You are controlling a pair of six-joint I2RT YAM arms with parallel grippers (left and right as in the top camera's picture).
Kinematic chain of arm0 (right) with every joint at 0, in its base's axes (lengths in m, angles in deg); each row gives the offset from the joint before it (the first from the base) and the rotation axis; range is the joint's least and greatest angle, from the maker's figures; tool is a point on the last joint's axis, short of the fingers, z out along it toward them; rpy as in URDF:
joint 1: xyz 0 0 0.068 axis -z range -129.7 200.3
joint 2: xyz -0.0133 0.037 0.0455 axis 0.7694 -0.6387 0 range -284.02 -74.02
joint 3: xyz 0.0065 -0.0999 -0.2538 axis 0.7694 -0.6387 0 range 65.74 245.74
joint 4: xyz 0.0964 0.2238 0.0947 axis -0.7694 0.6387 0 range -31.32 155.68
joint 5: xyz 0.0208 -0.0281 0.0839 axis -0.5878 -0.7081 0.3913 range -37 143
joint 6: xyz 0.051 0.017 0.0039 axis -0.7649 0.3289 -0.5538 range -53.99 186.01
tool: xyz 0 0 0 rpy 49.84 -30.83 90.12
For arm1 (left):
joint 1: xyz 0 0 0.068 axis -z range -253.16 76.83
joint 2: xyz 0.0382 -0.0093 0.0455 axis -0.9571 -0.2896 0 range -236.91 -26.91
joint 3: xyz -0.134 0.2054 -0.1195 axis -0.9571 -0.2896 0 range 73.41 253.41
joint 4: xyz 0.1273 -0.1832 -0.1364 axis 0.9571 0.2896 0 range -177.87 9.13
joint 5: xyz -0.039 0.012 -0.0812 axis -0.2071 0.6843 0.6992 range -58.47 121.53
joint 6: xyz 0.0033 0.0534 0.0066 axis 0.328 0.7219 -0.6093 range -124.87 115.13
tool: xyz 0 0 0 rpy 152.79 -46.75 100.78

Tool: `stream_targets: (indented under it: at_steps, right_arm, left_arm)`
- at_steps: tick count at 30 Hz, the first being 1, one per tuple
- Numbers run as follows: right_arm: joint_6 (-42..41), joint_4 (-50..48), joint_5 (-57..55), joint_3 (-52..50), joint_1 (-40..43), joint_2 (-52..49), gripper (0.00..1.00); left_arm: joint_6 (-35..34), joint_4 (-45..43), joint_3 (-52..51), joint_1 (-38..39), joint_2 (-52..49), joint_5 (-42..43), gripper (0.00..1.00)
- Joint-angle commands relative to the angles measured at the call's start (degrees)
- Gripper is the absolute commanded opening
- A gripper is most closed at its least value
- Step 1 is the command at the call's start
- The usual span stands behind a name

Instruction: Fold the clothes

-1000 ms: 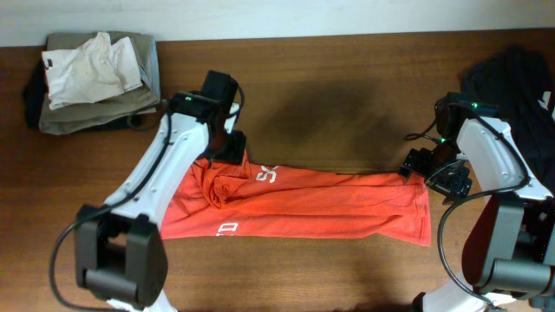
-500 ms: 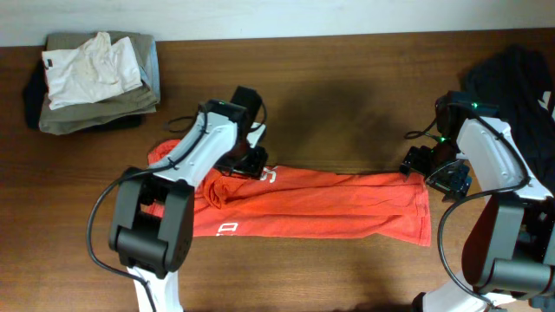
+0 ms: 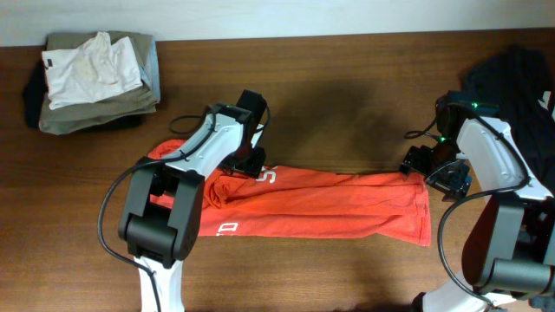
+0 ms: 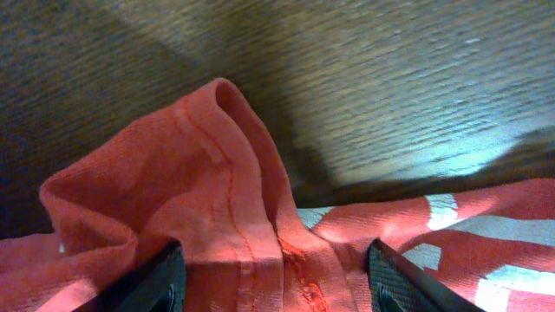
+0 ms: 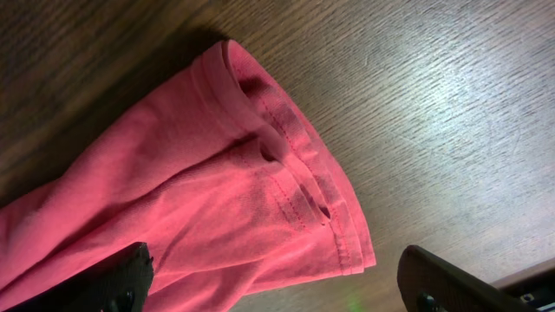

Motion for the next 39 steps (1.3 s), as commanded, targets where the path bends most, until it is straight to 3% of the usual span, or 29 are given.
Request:
stream_targets:
  at_steps: [1, 6, 11, 15, 22, 31, 33, 39]
  right_arm:
    - [-0.46, -0.17, -0.72, -0.24, 0.11, 0.85, 0.93]
    - [-0.46, -0.44, -0.72, -0.24, 0.11, 0.85, 0.93]
    - [-0.26, -0.96, -0.92, -0.24, 0.11, 0.85, 0.93]
    - [-0.28, -1.16, -0.92, -0.24, 0.11, 0.85, 0.93]
    - [-0.28, -1.88, -0.87, -0.26, 0.11, 0.85, 0.74]
    - [-0.28, -7.52, 4.09, -7.56, -2.73, 0.85, 0.74]
    - [-0.28, -9.84, 4.70, -9.97, -4.81, 0.85, 0.63]
    - [-0.55, -17.25, 4.76, -15.52, -6.99, 0.81, 0.14]
  left_arm:
    - [-0.92, -0.63, -0.07, -1.51, -0.72, -2.36, 0.63]
    - [-0.92, -0.90, 0.04, -1.53, -0.72, -1.92, 0.46]
    - [-0.94, -0.85, 0.26, -1.51, 0.85, -1.73, 0.37]
    - [-0.96, 0.20, 0.26, -1.53, 3.65, -1.75, 0.00]
    - [-0.98, 2.49, 0.26, -1.53, 10.23, -1.75, 0.02]
    - [-0.98, 2.29, 0.24, -1.53, 10.21, -1.75, 0.09]
    - [-0.98, 1.68, 0.24, -1.53, 10.21, -1.75, 0.11]
    - [-0.96, 1.64, 0.24, -1.53, 10.21, -1.75, 0.18]
